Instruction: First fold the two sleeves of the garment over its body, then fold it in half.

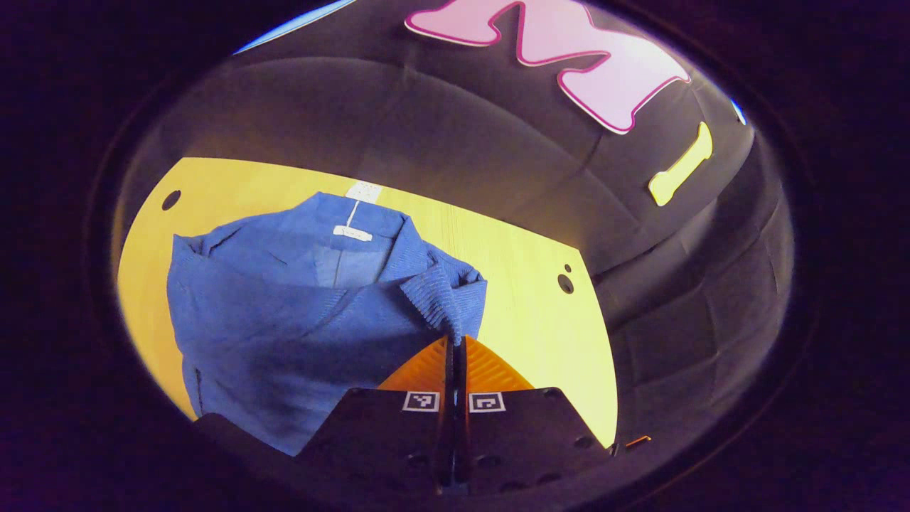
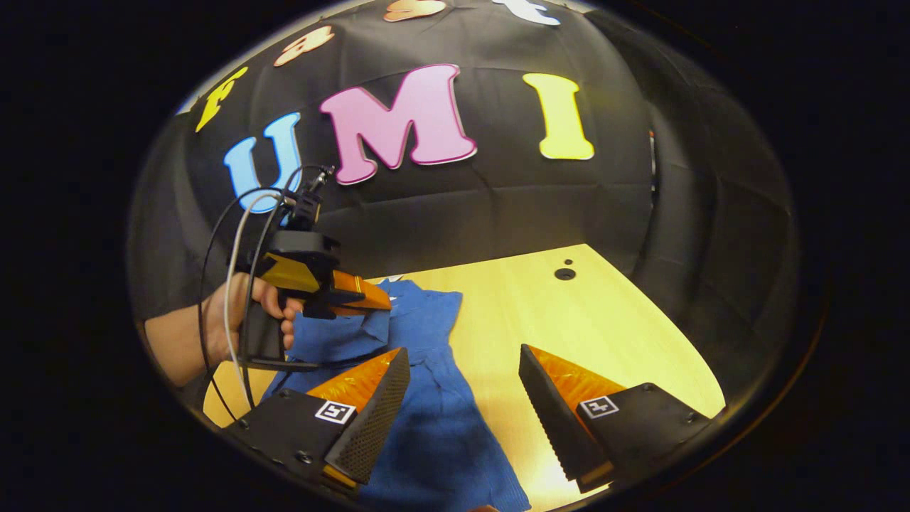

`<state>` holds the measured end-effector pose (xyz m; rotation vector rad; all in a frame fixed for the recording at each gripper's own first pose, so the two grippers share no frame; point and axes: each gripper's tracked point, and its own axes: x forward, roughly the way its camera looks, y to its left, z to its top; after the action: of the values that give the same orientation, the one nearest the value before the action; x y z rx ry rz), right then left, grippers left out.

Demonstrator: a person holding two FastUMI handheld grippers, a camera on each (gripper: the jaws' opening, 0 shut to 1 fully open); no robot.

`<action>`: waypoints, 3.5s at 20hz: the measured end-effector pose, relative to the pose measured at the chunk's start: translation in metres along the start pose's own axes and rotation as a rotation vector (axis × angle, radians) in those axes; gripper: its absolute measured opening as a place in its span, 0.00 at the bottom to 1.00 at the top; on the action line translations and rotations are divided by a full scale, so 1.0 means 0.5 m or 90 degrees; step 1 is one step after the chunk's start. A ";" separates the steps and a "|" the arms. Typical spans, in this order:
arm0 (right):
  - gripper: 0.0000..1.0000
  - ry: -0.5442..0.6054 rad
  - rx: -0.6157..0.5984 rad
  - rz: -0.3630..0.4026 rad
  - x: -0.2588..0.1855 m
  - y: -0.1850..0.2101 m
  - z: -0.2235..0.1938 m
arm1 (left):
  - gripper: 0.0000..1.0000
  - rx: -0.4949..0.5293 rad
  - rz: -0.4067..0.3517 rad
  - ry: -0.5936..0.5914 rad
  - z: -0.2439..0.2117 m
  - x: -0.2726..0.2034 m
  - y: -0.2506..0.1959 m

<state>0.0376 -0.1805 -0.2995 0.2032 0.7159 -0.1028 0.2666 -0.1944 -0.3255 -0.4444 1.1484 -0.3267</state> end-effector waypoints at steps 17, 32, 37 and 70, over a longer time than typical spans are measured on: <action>0.98 -0.045 -0.067 -0.052 -0.142 0.068 -0.011 | 0.83 0.005 -0.085 -0.551 0.008 -0.590 0.140; 1.00 0.356 -0.050 -0.115 -0.255 -0.012 -0.428 | 0.80 0.013 0.174 -0.009 -0.718 -0.541 0.565; 1.00 0.435 -0.059 -0.107 -0.229 -0.022 -0.490 | 0.83 -0.022 0.211 0.053 -0.756 -0.517 0.565; 0.12 0.485 -0.036 -0.046 -0.143 0.029 -0.488 | 0.02 -0.159 0.133 0.088 -0.752 -0.468 0.493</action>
<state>-0.1700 -0.1111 -0.4299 0.1597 1.4838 -0.0724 -0.1641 0.0651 -0.3885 -0.5213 1.3661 -0.0319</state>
